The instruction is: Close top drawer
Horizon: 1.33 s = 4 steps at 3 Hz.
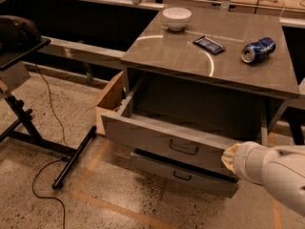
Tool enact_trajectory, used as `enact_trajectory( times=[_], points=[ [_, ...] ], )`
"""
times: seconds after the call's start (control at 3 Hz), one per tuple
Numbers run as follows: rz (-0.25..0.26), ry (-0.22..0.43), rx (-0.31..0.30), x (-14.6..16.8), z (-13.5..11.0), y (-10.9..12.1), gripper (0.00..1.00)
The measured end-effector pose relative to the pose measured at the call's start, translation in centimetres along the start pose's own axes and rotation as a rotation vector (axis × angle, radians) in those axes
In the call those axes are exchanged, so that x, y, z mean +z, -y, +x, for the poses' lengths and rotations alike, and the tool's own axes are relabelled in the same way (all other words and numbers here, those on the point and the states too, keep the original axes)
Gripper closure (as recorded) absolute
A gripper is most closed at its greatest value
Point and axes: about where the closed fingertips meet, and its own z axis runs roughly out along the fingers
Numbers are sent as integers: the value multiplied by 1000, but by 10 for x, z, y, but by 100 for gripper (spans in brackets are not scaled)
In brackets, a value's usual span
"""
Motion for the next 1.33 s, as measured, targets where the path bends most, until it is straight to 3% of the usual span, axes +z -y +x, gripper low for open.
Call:
enact_trajectory(
  times=[1.0,1.33],
  points=[
    [106,2,-79,70,-10,82,100],
    [124,5,-103,89,-20,98,100]
  ],
)
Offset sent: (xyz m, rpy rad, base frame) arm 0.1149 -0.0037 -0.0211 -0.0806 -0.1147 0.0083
